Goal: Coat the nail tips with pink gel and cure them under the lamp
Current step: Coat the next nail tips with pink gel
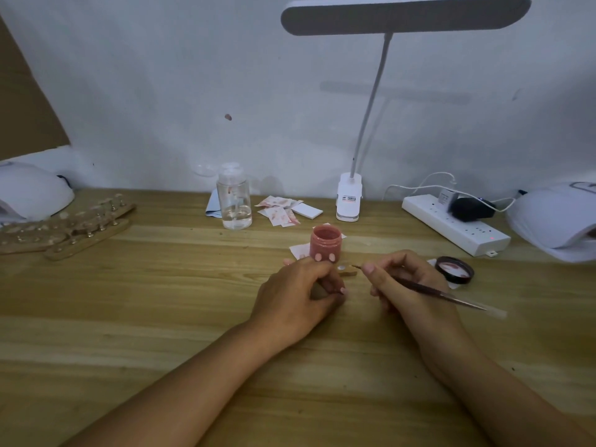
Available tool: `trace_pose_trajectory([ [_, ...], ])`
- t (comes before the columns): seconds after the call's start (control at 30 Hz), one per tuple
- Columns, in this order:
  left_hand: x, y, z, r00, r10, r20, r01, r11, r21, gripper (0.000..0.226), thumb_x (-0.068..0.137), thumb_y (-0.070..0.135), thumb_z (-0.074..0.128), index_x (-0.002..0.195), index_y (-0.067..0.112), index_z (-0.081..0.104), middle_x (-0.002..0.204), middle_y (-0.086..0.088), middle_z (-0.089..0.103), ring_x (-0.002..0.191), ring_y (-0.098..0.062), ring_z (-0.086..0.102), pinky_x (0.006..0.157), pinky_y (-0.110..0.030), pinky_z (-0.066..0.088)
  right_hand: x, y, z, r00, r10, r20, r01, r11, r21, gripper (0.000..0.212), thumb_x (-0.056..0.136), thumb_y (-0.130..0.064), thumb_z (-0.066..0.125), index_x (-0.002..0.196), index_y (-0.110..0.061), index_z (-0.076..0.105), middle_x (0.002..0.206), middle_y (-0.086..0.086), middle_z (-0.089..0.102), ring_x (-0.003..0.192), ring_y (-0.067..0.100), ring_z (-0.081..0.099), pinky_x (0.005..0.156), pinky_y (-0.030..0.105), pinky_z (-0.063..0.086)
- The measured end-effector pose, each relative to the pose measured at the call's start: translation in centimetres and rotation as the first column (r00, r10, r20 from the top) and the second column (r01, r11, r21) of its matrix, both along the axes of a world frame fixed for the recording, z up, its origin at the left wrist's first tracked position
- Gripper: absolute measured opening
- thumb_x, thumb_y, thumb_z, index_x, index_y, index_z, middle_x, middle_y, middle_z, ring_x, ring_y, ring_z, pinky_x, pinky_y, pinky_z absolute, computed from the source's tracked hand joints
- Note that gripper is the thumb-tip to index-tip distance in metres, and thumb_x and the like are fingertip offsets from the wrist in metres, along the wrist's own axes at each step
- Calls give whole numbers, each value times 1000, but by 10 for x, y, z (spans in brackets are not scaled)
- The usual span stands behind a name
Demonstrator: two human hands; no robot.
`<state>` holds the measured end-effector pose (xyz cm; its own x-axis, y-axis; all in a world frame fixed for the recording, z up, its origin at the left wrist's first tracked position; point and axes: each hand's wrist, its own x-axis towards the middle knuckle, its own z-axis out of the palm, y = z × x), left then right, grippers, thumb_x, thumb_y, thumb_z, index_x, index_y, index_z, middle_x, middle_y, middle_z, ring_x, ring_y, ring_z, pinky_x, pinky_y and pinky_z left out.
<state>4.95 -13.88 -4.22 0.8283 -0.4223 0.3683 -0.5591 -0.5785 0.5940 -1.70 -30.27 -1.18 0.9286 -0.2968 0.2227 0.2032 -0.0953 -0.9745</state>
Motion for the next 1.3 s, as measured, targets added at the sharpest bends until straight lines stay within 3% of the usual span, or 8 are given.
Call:
trace_pose_trajectory([
  [0.17, -1, 0, 2, 1000, 3, 2, -3, 1000, 18, 15, 82, 44, 73, 79, 44, 58, 85, 26, 57, 79, 9, 49, 63, -23, 33, 1, -3, -2, 1000, -26, -6, 26, 999, 21, 14, 91, -8, 62, 89, -1, 50, 56, 6, 59, 43, 10, 44, 41, 17, 37],
  [0.33, -2, 0, 1, 1000, 19, -12, -19, 1000, 25, 15, 81, 42, 74, 87, 44, 60, 82, 32, 59, 71, 5, 48, 63, -26, 34, 2, -3, -4, 999, -18, -27, 18, 1000, -2, 25, 88, 2, 58, 69, -4, 44, 45, 7, 52, 40, 11, 41, 39, 17, 34],
  [0.5, -2, -1, 1, 1000, 6, -4, -6, 1000, 18, 13, 82, 40, 74, 86, 40, 62, 89, 27, 63, 73, 6, 48, 68, -27, 41, 3, -2, -6, 999, 14, -43, -17, 996, -85, 19, 89, -5, 61, 76, 0, 49, 50, 5, 60, 43, 10, 46, 43, 17, 40],
  [0.6, -2, -1, 1, 1000, -4, -4, 4, 1000, 11, 13, 82, 39, 74, 85, 40, 62, 84, 27, 61, 70, 8, 49, 64, -26, 35, 4, -2, -7, 999, 16, -52, -22, 994, -110, 20, 91, -9, 62, 77, -2, 49, 52, 5, 61, 45, 12, 46, 44, 18, 39],
  [0.87, 0, 0, -1, 1000, -5, -22, 5, 1000, 17, 21, 82, 37, 74, 74, 47, 57, 79, 39, 59, 67, 8, 51, 73, -25, 42, 2, -2, -7, 999, -10, -50, 2, 988, -153, 21, 91, -9, 62, 79, 2, 49, 53, 6, 63, 44, 10, 46, 45, 18, 39],
  [1.0, 1, -1, -2, 999, -9, -35, 9, 1000, -9, 18, 81, 36, 75, 78, 45, 59, 79, 39, 60, 65, 6, 50, 64, -26, 37, 2, -1, -7, 999, -23, -31, 17, 985, -171, 19, 90, -6, 61, 77, -1, 48, 51, 5, 58, 43, 7, 47, 45, 16, 39],
  [1.13, 1, -1, -2, 998, -4, -56, 2, 1000, -26, 12, 82, 37, 75, 81, 41, 64, 80, 35, 64, 64, 4, 51, 63, -24, 36, 1, -4, -1, 984, -150, 93, 157, 985, -75, 27, 90, -20, 65, 83, 1, 49, 53, 4, 49, 46, 12, 42, 45, 25, 38],
  [1.3, 0, -1, -1, 997, -10, -75, 8, 999, -31, 10, 81, 41, 76, 85, 40, 67, 87, 34, 67, 69, 16, 52, 62, -21, 34, 5, -3, 16, 993, -85, 78, 88, 996, -25, 19, 84, -13, 71, 86, 2, 61, 65, 5, 68, 53, 6, 57, 50, 16, 50],
])
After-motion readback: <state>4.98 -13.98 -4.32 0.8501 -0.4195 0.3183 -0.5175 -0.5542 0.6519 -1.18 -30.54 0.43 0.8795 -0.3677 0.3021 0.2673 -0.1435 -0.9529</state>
